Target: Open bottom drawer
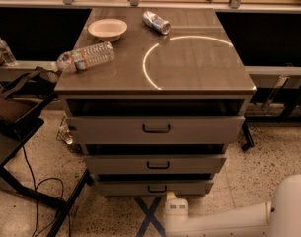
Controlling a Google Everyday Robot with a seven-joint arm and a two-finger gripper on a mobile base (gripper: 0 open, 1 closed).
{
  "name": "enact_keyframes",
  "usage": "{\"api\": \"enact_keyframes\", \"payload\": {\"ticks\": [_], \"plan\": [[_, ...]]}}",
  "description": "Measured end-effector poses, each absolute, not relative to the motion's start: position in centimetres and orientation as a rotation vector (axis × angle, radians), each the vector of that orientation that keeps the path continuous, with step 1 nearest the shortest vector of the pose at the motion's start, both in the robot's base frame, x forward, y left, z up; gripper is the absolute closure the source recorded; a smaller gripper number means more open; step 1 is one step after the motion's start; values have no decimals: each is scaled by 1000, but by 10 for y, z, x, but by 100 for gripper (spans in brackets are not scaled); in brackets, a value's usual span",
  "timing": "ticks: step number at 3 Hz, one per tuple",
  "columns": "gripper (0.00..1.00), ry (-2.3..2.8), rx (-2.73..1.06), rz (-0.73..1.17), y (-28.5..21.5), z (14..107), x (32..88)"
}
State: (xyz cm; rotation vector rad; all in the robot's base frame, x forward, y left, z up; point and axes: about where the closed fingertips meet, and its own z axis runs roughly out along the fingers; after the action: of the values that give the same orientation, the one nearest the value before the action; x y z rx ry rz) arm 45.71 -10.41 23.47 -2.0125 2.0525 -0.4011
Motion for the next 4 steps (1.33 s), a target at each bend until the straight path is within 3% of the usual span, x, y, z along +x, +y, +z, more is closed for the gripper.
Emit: {"api": "enact_keyframes", "payload": {"ticks": [2, 4], "plan": [[0, 2059, -1978, -369, -106, 203, 507], [0, 2035, -2003, -316, -98, 177, 509]]}}
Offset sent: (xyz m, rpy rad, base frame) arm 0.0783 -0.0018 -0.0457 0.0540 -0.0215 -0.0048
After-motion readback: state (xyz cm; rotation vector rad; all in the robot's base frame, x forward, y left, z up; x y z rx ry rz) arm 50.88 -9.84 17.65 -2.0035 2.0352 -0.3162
